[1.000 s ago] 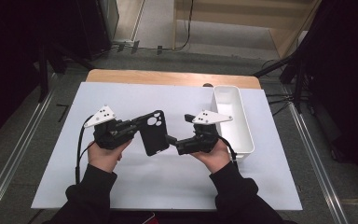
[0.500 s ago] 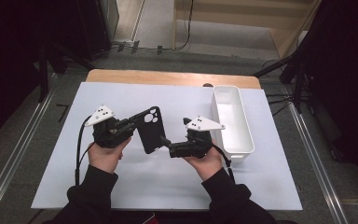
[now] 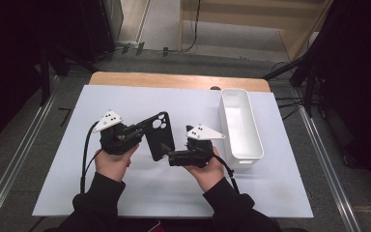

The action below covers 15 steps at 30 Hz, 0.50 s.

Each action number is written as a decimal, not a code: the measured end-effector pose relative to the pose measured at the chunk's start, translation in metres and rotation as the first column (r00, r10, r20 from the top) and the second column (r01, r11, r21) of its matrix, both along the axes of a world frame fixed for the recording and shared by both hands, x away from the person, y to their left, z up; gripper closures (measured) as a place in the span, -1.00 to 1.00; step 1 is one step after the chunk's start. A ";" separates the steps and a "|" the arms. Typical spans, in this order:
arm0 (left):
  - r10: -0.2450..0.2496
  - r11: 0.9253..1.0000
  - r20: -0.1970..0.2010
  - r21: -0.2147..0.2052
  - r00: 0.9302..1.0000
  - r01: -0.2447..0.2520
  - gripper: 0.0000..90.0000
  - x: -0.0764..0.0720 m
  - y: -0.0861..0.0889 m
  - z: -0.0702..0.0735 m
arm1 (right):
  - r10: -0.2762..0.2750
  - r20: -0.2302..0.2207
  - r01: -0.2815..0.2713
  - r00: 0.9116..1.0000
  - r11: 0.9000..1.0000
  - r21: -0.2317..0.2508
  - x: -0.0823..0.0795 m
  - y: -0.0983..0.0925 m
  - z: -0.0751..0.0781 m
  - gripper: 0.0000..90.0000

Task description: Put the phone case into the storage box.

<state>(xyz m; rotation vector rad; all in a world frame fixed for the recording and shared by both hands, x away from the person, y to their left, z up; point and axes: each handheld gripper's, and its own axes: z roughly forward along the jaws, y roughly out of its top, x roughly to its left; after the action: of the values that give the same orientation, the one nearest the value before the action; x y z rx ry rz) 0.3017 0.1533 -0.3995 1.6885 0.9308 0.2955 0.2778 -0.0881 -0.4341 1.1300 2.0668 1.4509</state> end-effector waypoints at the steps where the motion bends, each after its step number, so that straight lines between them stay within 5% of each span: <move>1: 0.000 1.000 -0.001 -0.002 1.000 0.000 0.78 0.000 0.000 0.000 | -0.001 0.004 0.001 1.000 1.000 -0.003 0.000 0.001 0.000 -1.00; 15: 0.005 1.000 -0.005 0.011 1.000 -0.005 0.78 -0.007 -0.006 -0.004 | 0.000 -0.005 0.000 1.000 1.000 -0.006 0.001 0.018 -0.003 -1.00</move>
<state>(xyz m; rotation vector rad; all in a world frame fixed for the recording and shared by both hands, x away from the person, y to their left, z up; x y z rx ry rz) 0.2947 0.1471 -0.4040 1.6976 0.9389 0.2998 0.2789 -0.0703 -0.4373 1.1329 2.0729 1.4423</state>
